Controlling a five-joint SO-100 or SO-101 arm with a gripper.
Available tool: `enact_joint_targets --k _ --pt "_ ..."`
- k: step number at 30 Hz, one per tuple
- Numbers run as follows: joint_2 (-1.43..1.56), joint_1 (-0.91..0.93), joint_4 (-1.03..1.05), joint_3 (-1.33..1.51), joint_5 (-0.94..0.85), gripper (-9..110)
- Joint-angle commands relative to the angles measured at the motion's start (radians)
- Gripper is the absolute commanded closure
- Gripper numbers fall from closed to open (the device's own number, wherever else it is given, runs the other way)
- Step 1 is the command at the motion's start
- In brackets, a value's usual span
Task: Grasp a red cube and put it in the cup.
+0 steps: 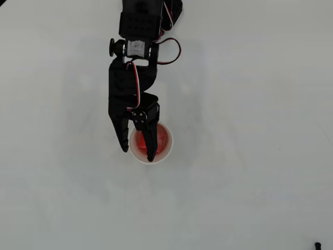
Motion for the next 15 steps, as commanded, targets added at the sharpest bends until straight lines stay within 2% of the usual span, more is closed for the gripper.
enact_joint_targets --k 1,15 --pt "0.038 -0.006 0.020 -0.048 0.028 80" --pt "0.060 0.107 0.009 -0.002 0.021 80"
